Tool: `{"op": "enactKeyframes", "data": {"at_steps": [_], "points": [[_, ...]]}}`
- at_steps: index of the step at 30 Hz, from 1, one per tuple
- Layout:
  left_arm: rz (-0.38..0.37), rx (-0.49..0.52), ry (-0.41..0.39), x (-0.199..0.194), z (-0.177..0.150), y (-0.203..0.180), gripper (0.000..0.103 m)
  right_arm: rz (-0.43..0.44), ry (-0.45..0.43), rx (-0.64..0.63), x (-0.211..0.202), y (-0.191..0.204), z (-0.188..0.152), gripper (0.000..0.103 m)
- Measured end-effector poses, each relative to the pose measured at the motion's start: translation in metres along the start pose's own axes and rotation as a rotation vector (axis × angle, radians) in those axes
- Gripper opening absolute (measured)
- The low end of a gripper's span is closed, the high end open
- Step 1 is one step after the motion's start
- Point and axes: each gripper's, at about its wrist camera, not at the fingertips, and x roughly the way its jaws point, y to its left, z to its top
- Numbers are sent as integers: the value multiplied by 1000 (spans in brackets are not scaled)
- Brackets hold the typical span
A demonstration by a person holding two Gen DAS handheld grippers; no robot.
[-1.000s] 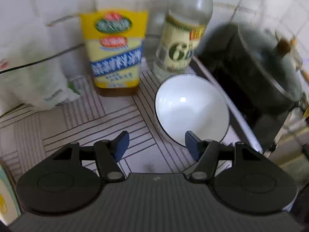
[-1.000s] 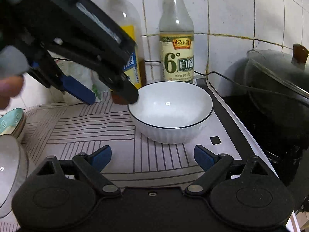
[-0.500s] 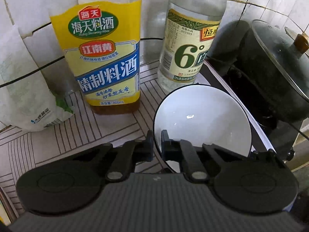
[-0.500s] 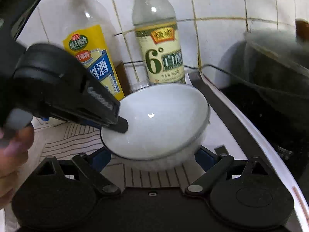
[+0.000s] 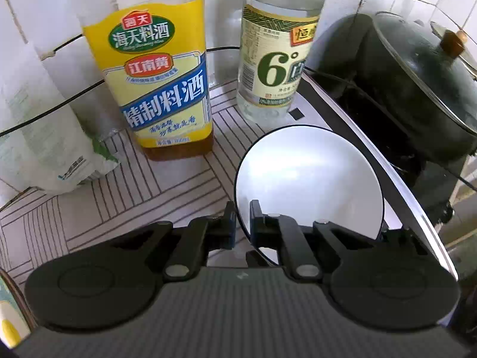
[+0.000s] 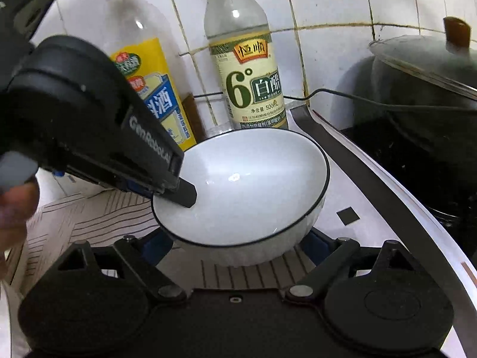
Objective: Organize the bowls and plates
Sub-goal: 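Lift the third white bowl and carry it toward the bowl stack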
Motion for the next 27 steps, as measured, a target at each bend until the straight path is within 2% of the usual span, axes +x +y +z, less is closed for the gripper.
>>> {"op": "enactKeyframes", "data": {"at_steps": [6, 10, 14, 19, 23, 27], "points": [[19, 6, -36, -38, -20, 1, 8, 24, -40, -43, -22, 14, -4, 94], [66, 9, -27, -72, -28, 4, 8, 49, -56, -64, -44, 31, 0, 94], [45, -32, -53, -111, -38, 21, 8, 84, -75, -93, -68, 51, 6, 94], [61, -39, -54, -153, -60, 35, 9, 148, -91, -149, -104, 75, 10, 93], [83, -5, -52, -186, -77, 38, 9, 228, -75, -172, -130, 88, 9, 93], [95, -17, -32, -209, -93, 48, 10, 283, -49, -178, -152, 104, 10, 93]]}}
